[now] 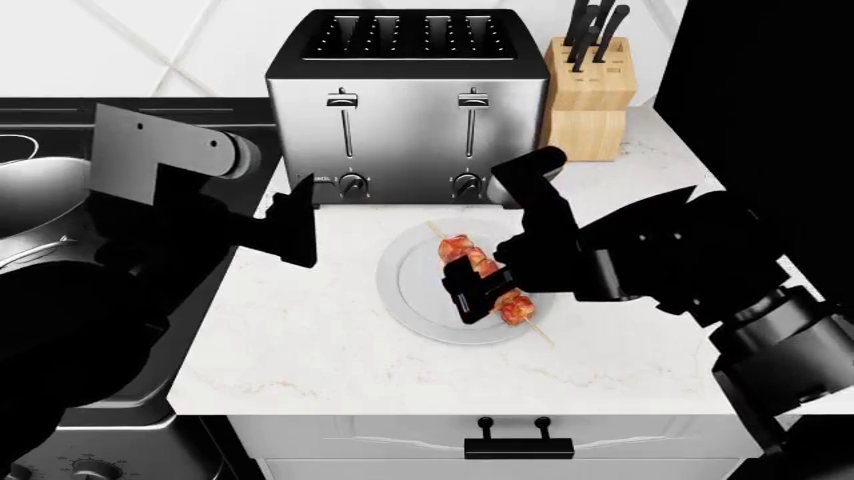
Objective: Frozen meat rests on a plate on the counter. Retrieve the meat and place it in a pot on a burner. Then turn the burner on.
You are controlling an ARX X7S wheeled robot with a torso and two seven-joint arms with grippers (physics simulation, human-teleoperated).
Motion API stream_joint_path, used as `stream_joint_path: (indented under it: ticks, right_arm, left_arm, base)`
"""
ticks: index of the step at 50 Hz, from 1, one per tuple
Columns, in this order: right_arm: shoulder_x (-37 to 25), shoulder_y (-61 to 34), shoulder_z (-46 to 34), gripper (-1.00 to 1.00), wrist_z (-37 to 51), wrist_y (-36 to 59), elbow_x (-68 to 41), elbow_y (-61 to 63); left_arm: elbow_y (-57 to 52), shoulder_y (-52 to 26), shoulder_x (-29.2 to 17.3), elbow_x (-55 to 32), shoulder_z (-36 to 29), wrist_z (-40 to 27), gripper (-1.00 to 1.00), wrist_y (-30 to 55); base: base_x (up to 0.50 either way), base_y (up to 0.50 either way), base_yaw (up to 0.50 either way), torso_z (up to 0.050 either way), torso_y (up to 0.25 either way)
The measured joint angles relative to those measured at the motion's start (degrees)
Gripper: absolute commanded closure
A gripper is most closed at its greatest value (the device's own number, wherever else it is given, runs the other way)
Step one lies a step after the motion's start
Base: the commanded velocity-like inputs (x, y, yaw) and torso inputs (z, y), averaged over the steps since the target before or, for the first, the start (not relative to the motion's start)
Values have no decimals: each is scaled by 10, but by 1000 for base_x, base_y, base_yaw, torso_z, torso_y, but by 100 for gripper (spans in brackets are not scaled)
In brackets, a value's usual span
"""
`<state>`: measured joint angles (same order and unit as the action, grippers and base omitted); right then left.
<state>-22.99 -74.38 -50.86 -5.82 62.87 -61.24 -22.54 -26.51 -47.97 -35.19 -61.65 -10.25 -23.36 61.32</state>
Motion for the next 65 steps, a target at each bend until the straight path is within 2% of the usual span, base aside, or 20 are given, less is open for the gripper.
stream_joint_path:
  ticks: [38,39,65]
  right_arm:
    - [11,0,-19,-100,-28,-22,18,-39]
    - [12,0,-19,100,-28,-22,18,-39]
    - [-4,7,7,100,24,-21,-3,2]
  left_arm:
    - [17,2,1,13,-15,7,-100,-15]
    - [17,2,1,13,-16,7,-100,-15]
    - [3,1,-6,-12,-1,-10,-100,-10]
  base:
    - [0,0,0,0,0]
    - [0,0,0,0,0]
    - [0,0,0,0,0]
